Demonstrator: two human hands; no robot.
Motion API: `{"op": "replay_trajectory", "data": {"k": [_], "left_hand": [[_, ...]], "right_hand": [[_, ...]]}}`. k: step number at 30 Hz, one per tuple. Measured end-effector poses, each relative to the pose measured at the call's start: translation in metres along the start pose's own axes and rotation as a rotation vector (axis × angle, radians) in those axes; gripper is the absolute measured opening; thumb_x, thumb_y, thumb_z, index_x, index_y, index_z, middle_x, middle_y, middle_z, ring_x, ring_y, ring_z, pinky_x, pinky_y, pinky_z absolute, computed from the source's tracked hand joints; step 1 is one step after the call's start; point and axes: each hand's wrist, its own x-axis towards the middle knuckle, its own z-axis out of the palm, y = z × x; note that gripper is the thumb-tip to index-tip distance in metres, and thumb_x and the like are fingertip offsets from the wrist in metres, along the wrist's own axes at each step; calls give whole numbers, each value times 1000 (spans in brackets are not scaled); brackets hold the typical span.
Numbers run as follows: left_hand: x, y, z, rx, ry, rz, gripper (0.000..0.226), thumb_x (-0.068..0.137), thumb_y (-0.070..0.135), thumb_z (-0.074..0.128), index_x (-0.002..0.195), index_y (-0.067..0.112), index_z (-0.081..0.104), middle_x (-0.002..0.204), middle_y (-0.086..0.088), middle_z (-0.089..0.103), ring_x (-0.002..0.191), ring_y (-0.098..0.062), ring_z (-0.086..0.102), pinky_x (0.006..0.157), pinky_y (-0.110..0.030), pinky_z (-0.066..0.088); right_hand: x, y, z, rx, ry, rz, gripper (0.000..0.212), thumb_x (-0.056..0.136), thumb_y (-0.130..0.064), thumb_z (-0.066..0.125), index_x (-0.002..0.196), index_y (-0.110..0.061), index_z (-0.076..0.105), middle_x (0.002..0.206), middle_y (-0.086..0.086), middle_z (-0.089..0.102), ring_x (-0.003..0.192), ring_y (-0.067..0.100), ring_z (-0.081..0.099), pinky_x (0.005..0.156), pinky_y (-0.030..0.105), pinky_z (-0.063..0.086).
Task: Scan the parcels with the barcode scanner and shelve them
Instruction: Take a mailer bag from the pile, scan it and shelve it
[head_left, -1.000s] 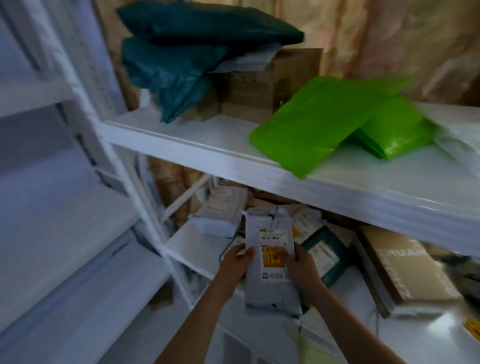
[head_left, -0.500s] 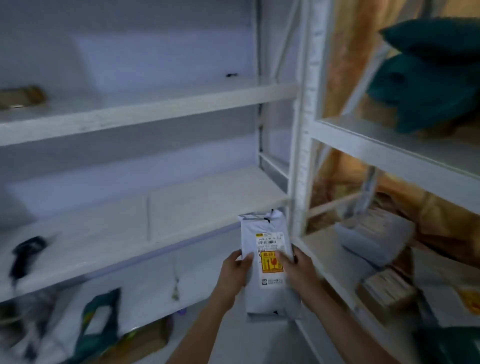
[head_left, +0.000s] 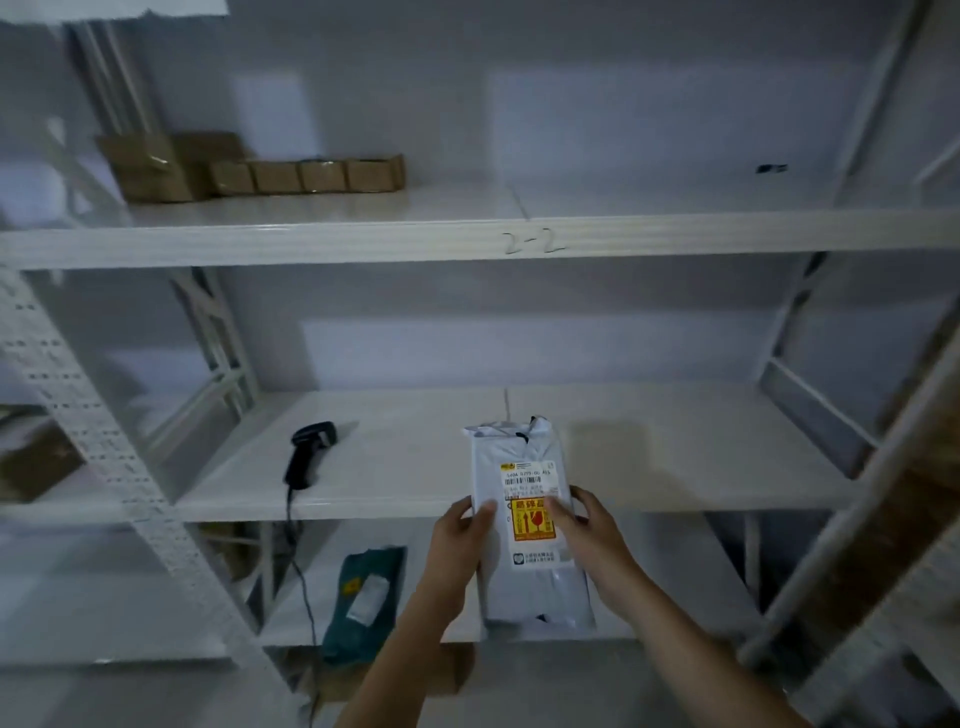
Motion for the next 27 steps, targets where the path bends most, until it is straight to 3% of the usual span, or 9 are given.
{"op": "replay_trajectory", "data": {"k": [8, 12, 17, 22, 25, 27], "left_hand": [[59, 12, -112, -57, 145, -7, 32, 92, 35, 63, 118, 15, 64, 101, -6, 75, 93, -25, 73, 86, -49, 58], [94, 15, -146, -106, 191, -22, 23, 95, 28, 59, 113, 16, 65, 97, -7, 76, 88, -24, 74, 79, -43, 60], [151, 17, -178, -94, 207, -40, 17, 95, 26, 60, 108, 17, 64, 97, -8, 76, 88, -25, 74, 79, -42, 60], [215, 19, -206, -15, 219, -136, 38, 91, 38, 64, 119, 13, 60, 107, -10, 73, 95, -26, 72, 85, -49, 58], [248, 24, -222, 64, 204, -145, 35, 95, 44, 55, 112, 15, 65, 103, -5, 73, 96, -24, 71, 81, -40, 60], [270, 18, -238, 212, 307, -142, 33, 99, 41, 48, 112, 16, 65, 103, -5, 71, 98, -29, 68, 82, -39, 58]], "right_hand": [[76, -13, 116, -84, -178, 32, 32, 93, -34, 66, 123, -28, 55, 103, -1, 75, 83, 13, 75, 66, 29, 59], [118, -11, 160, -92, -218, 43, 31, 93, -33, 65, 122, -29, 54, 101, 1, 75, 81, 14, 75, 64, 29, 60], [184, 1, 200, -48, -295, 91, 38, 89, -36, 70, 122, -29, 54, 106, 1, 74, 88, 18, 75, 81, 43, 61], [248, 5, 228, -50, -322, 114, 52, 84, -28, 77, 128, -19, 52, 108, 4, 74, 88, 19, 75, 83, 44, 61], [283, 4, 244, -67, -300, 114, 52, 83, -28, 77, 128, -19, 52, 106, 6, 74, 87, 20, 75, 81, 43, 61], [302, 5, 253, -100, -280, 116, 50, 83, -29, 78, 125, -20, 53, 105, 5, 74, 85, 19, 75, 78, 38, 62]]}}
